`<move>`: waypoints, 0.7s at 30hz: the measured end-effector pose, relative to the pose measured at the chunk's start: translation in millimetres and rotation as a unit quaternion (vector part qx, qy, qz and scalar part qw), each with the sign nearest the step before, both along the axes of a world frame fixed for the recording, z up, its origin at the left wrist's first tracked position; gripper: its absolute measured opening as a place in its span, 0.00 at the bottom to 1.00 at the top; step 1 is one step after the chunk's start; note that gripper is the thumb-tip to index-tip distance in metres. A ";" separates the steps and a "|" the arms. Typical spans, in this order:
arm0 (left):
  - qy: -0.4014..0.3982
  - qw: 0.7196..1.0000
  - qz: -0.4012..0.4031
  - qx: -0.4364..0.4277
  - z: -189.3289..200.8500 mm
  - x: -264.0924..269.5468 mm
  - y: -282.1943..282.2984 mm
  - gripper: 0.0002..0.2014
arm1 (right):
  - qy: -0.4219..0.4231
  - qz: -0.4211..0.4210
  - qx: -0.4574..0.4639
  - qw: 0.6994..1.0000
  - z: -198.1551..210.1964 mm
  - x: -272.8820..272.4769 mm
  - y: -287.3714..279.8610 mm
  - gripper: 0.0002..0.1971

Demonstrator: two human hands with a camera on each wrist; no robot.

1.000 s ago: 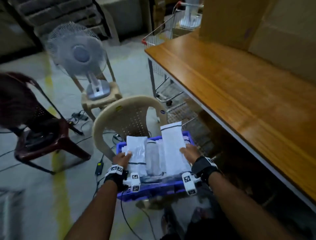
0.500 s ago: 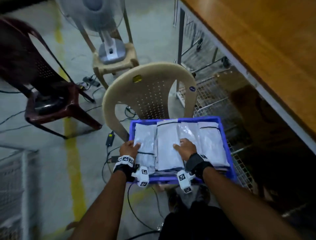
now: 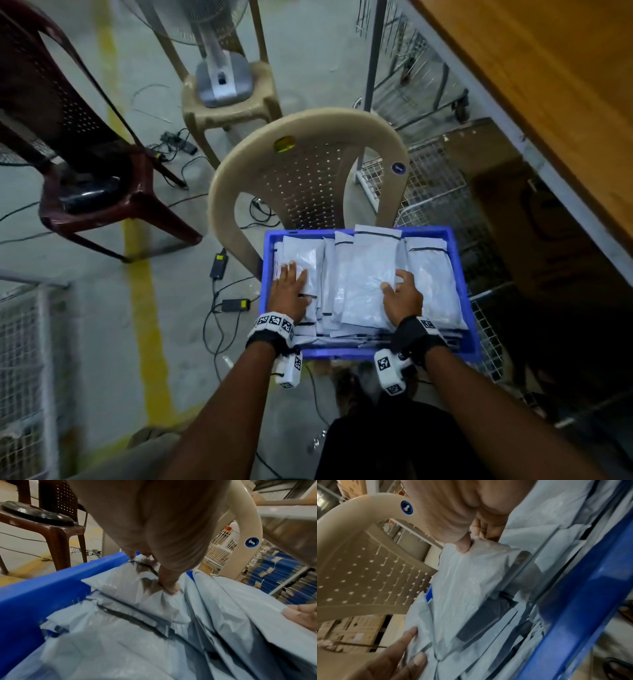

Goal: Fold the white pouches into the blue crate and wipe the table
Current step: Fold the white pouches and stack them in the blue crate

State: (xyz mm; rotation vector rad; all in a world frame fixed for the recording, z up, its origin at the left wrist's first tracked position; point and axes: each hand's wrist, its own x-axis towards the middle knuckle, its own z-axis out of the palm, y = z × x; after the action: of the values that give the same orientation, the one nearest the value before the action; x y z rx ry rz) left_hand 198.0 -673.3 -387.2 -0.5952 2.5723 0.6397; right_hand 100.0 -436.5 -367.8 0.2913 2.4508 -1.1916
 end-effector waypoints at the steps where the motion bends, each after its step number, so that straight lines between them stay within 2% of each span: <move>1: -0.007 1.000 -0.005 -0.006 -2.9 -0.5 1.9 0.37 | -0.004 -0.005 0.008 1.000 -2.0 -2.0 6.4 0.20; 5: -0.006 1.000 0.004 -0.024 -7.7 1.4 11.6 0.37 | -0.003 0.020 0.041 0.999 -7.7 -9.3 22.0 0.23; 8: 0.049 0.997 0.043 -0.035 3.8 -2.1 10.5 0.32 | 0.088 0.065 0.120 0.987 -6.3 -8.6 21.7 0.31; 10: 0.085 0.992 0.010 -0.088 9.5 -6.5 6.3 0.29 | 0.134 0.169 0.171 0.961 -4.2 -9.7 14.2 0.38; 12: 0.084 0.987 -0.058 -0.127 8.9 -12.3 1.1 0.33 | 0.131 0.315 0.187 0.921 -4.9 -15.2 2.0 0.42; 14: 0.045 0.984 -0.111 -0.135 4.6 -18.1 -3.5 0.39 | 0.103 0.423 0.209 0.876 -9.8 -23.0 -6.1 0.45; 18: -0.043 0.984 -0.141 -0.097 -3.6 -18.4 -7.4 0.43 | 0.050 0.497 0.284 0.819 -21.0 -39.8 4.0 0.50; 21: -0.056 0.988 -0.126 -0.074 -8.7 -14.2 -7.4 0.44 | 0.029 0.526 0.307 0.793 -27.5 -46.3 21.5 0.52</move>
State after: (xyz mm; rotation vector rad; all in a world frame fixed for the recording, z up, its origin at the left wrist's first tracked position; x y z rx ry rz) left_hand 183.8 -680.7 -395.9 -0.3322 2.5469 0.3236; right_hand 53.8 -415.0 -395.4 -0.8647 2.3232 0.0864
